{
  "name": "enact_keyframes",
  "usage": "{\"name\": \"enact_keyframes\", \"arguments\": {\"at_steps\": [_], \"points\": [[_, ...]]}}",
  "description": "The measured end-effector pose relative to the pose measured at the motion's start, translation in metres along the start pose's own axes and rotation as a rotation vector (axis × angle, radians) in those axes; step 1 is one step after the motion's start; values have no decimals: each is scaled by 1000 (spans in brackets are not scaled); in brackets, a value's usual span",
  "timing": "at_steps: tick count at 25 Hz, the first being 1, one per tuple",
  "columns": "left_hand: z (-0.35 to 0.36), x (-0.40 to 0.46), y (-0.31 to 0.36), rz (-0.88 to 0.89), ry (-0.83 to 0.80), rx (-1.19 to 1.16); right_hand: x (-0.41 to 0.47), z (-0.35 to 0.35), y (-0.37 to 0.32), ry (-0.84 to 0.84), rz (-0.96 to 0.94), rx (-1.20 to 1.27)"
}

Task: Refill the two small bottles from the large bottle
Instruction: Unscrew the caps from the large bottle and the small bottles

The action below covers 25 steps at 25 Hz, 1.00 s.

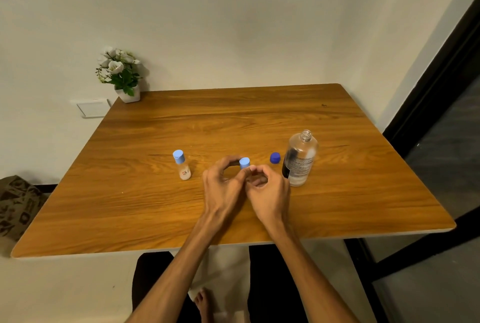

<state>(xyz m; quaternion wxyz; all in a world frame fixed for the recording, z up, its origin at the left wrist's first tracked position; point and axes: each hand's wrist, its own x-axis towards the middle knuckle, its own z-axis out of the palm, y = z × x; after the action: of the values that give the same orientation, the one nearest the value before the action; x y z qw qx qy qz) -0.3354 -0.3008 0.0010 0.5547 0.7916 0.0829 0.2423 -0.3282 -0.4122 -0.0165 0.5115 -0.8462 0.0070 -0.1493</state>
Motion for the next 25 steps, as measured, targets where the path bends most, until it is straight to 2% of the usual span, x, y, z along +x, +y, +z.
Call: {"name": "enact_keyframes", "arguments": {"at_steps": [5,8,13,17,21,25], "points": [[19,-5,1,77,189,4,3,2,6,7,-7,-7],[26,0,6,122,237,-8,3,3,6,18,-13,-7],[27,23,7,215,122,-10,4,2,8,-5,-16,11],[20,37,-21,17,115,-10,1,2,6,5,-49,7],[19,59,-47,60,-138,489,1,3,8,5,-31,1],[20,64,-54,55,-214,585,1,4,7,4,-12,-8]]}}
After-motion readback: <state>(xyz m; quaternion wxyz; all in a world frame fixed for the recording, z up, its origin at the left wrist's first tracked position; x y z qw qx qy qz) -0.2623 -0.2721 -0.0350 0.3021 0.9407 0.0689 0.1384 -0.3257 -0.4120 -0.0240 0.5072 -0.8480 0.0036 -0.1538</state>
